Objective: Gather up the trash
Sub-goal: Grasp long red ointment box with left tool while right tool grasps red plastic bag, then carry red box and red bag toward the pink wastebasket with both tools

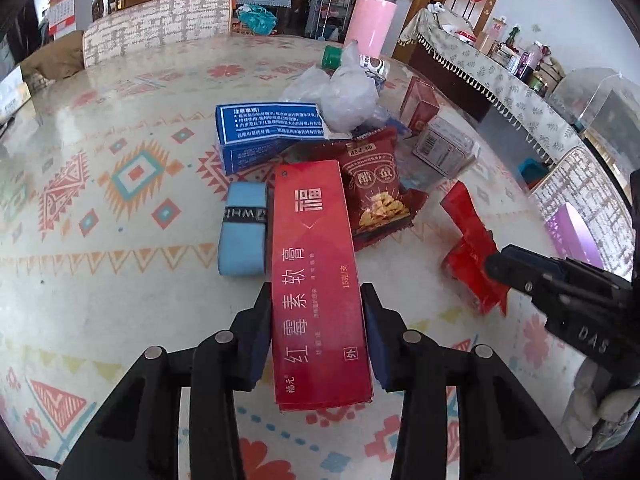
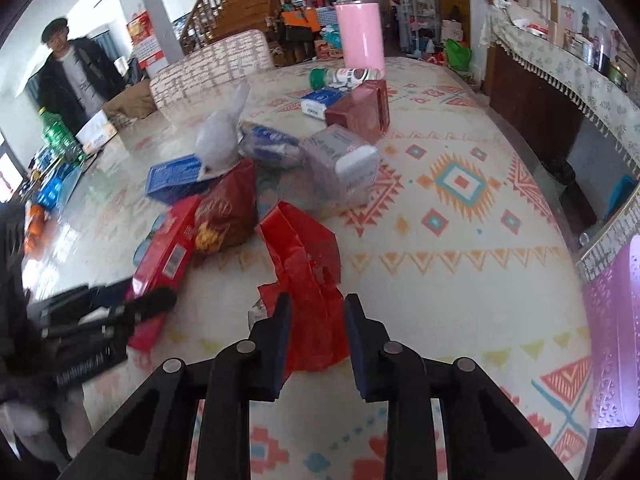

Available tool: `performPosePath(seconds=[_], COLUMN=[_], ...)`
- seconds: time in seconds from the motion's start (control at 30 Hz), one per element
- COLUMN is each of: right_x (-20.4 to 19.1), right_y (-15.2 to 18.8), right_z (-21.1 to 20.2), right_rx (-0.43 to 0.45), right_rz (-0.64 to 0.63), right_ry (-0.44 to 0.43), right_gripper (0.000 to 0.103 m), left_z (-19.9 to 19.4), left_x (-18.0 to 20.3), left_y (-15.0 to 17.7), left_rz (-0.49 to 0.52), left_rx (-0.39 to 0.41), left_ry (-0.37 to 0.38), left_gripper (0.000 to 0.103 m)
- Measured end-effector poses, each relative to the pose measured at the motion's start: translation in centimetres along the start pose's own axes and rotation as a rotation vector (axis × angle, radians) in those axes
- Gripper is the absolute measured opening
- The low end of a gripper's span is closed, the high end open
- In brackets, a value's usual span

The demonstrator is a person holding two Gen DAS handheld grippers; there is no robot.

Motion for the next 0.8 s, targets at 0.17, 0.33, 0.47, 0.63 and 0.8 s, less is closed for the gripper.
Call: performPosePath(seconds=[0.17,0.33,0.47,0.63,0.8], right_x=[-0.5,-1.2,-1.4,-1.0,-0.2], right_y=[0.3,-0.2,-0.2,0.2,0.9], right_z=[0.0,1.5,2.2,1.7,0.1], right_rx=[0.009,0.0,0.001,0.009,0.015], right_rz=[-0.016,-0.037,-0.042,-0.037,-0.026], right_ry=[0.0,0.028,0.043,0.039,0.021], right_gripper=[0.062,0.062,0.062,0.054,0.032], left_z=[-0.7,-0.9,-0.6,-0.1,-0.4], left_x=[-0.1,-0.5,0.0,1.2,0.9], left_y=[0.4,1.2,0.9,1.0,1.1], left_rz=[-0.035,-0.063,-0.057,0.003,0.009], left_rx=[-0.005,-0.02,-0.026,-0.019,-0.018], left_ry=[0.02,0.028,0.03,-0.027,-0.062], left_gripper=[0.039,0.039,0.054,0.063,0.04])
Point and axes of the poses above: each gripper's, at about its wrist camera, not at the fingertips, and z roughly the way its jaws point, x to its right, y to its underside, the point moved 10 cm from there along z, roughly the way its jaws point, and after that the axes turned 4 degrees about y, right-handed, at the moved point
